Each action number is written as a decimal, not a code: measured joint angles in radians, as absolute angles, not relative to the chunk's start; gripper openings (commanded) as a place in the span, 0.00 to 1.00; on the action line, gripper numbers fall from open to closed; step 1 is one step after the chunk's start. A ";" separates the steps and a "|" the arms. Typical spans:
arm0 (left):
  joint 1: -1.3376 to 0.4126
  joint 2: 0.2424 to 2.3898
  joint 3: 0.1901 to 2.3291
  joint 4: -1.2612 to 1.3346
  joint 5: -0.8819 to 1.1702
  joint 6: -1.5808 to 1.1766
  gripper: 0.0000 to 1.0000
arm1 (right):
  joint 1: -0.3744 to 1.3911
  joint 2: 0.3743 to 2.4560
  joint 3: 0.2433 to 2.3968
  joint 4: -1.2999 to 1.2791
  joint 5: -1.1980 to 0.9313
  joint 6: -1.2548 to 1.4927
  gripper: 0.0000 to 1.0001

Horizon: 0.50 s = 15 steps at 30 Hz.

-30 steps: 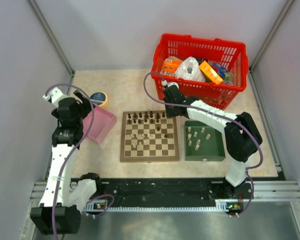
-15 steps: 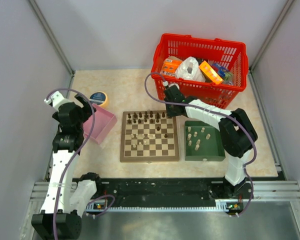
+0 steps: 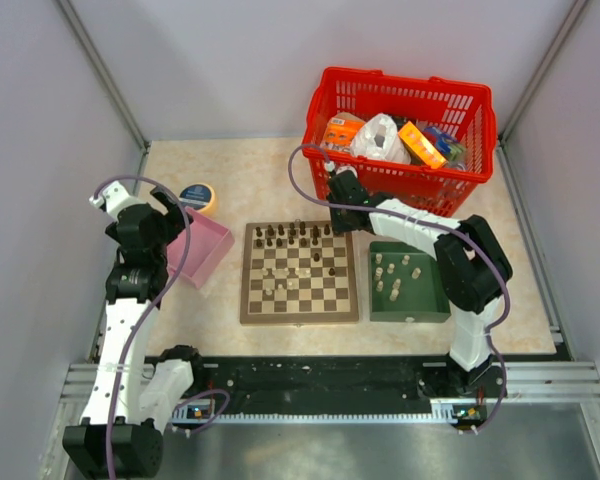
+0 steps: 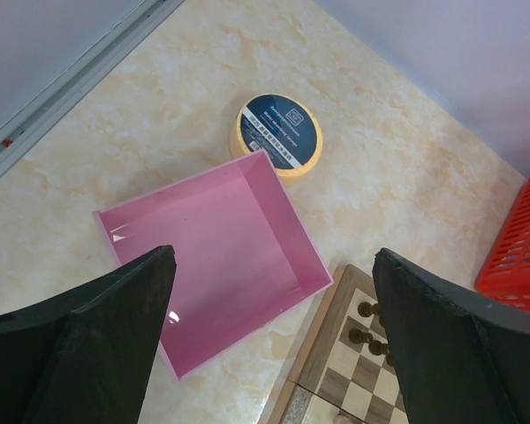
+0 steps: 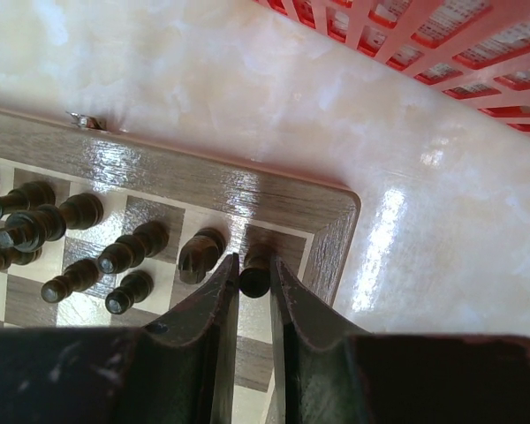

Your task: Set up the chess pieces on the board

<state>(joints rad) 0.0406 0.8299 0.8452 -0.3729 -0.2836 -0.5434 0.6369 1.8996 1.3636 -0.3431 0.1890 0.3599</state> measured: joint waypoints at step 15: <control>0.041 0.842 0.845 -0.366 -0.286 -0.528 0.99 | 0.637 1.909 1.365 -0.353 0.190 0.344 0.28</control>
